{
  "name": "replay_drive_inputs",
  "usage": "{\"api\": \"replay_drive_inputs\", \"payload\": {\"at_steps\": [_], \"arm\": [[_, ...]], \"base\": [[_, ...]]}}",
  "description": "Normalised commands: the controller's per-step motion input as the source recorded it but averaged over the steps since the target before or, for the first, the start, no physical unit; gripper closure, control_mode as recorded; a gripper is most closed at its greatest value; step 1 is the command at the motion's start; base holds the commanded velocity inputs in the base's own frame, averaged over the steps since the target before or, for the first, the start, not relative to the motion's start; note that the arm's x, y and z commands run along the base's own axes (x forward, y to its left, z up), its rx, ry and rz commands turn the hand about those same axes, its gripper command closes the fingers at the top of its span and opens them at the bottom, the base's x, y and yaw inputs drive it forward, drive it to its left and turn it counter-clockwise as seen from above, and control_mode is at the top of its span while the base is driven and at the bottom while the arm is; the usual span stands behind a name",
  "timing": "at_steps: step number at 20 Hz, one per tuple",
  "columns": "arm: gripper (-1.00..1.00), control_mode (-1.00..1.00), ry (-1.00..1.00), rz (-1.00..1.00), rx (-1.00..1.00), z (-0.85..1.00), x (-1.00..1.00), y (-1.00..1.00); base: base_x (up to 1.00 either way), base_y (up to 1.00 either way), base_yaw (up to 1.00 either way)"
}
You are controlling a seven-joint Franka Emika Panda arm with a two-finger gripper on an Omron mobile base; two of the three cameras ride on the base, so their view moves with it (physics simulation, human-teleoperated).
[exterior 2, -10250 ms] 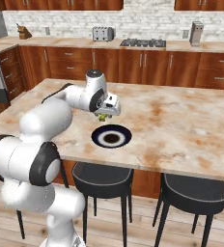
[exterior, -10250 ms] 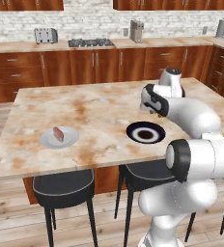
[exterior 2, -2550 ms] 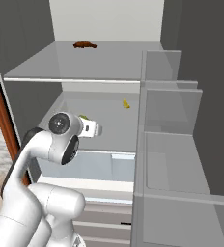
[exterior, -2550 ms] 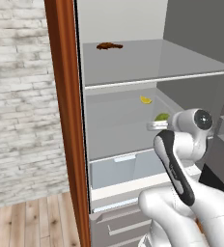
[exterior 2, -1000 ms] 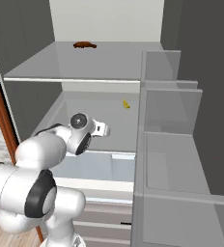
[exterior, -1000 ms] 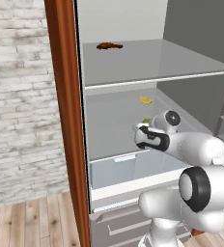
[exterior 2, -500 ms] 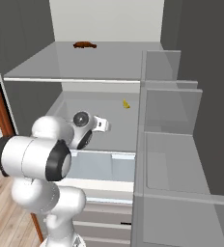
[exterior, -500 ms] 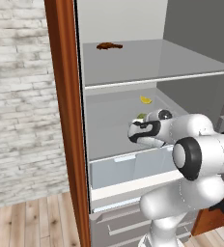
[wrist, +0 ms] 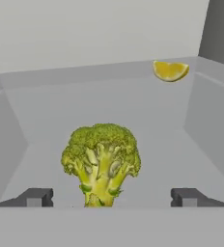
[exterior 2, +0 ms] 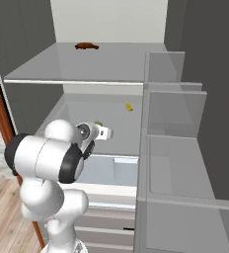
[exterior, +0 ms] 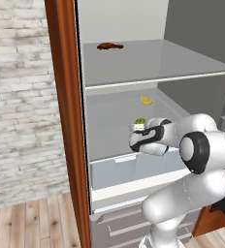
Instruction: Transport the steak and broccoli to the fridge. Place the steak on the rack containing meat and place the broccoli on the rack containing the vegetable, ensuring meats and vegetables are on different racks.
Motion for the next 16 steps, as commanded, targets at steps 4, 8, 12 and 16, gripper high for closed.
{"api": "replay_drive_inputs", "payload": {"at_steps": [4, 8, 12, 16], "arm": [[-1.0, -1.0, 0.09, -0.01, 0.0, 0.46, -0.53, 0.0], [-1.0, -1.0, 0.12, -0.04, 0.0, 0.73, -0.59, 0.0], [-1.0, -1.0, 0.0, -0.02, 0.0, 1.0, -0.4, 0.03], [-1.0, -1.0, 0.1, 0.0, 0.0, 0.81, -0.39, 0.0]], "base": [[0.0, 0.0, 0.0], [0.0, 0.0, 0.0], [0.0, 0.0, 0.0], [0.0, 0.0, 0.0]]}}
